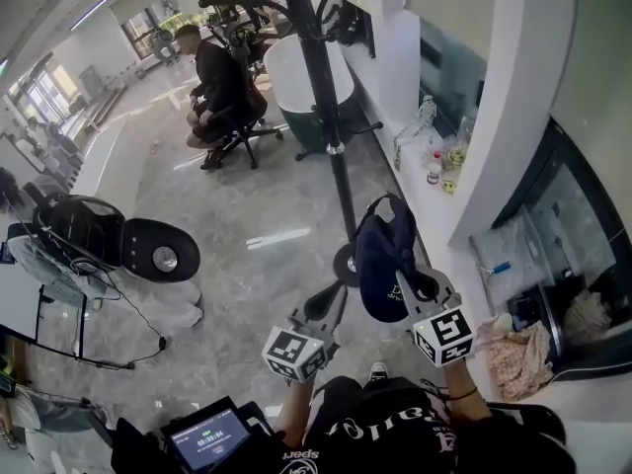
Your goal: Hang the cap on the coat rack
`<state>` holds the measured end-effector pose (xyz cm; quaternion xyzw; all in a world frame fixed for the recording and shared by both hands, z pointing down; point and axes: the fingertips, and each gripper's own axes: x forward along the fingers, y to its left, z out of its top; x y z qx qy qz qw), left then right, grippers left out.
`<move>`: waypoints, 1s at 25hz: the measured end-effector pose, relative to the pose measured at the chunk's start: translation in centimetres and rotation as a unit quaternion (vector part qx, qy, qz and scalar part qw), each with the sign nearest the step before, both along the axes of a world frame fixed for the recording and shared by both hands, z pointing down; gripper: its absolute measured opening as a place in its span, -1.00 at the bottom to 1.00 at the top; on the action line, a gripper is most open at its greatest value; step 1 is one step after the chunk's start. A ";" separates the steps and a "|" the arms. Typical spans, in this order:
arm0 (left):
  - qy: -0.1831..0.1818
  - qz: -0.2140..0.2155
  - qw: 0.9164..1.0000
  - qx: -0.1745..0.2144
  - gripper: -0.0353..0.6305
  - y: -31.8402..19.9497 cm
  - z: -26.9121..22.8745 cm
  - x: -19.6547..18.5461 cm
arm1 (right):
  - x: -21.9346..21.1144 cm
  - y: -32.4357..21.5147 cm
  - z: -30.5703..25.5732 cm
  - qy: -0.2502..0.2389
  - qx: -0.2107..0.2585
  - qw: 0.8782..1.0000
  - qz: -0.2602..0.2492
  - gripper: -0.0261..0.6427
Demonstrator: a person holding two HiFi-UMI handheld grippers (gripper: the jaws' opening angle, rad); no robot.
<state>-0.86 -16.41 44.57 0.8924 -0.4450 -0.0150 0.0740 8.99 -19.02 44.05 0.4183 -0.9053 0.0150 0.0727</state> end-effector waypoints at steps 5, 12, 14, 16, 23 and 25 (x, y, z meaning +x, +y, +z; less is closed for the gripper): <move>-0.009 -0.001 1.000 -0.008 -0.88 -2.4 0.3 0.7 | 0.9 -3.1 -0.7 -0.008 0.007 1.000 -0.002 -0.85; -0.003 -0.006 1.000 -0.015 -0.88 -6.4 0.7 0.1 | 1.1 -7.4 -1.3 -0.009 0.013 1.000 0.006 -0.85; -0.003 -0.004 1.000 -0.017 -0.88 -7.9 0.8 0.0 | 1.1 -8.8 -1.3 -0.013 0.013 1.000 0.012 -0.85; 0.000 0.003 1.000 -0.016 -0.88 -9.5 0.9 -0.2 | 1.1 -10.4 -1.3 -0.014 0.010 1.000 0.020 -0.85; 0.002 0.033 0.999 -0.015 -0.88 -16.7 1.2 -0.8 | 1.5 -18.2 -1.5 -0.025 0.004 0.998 0.054 -0.85; 0.002 0.041 0.999 -0.015 -0.88 -19.0 1.0 -1.1 | 1.5 -20.7 -1.8 -0.032 0.005 0.998 0.061 -0.85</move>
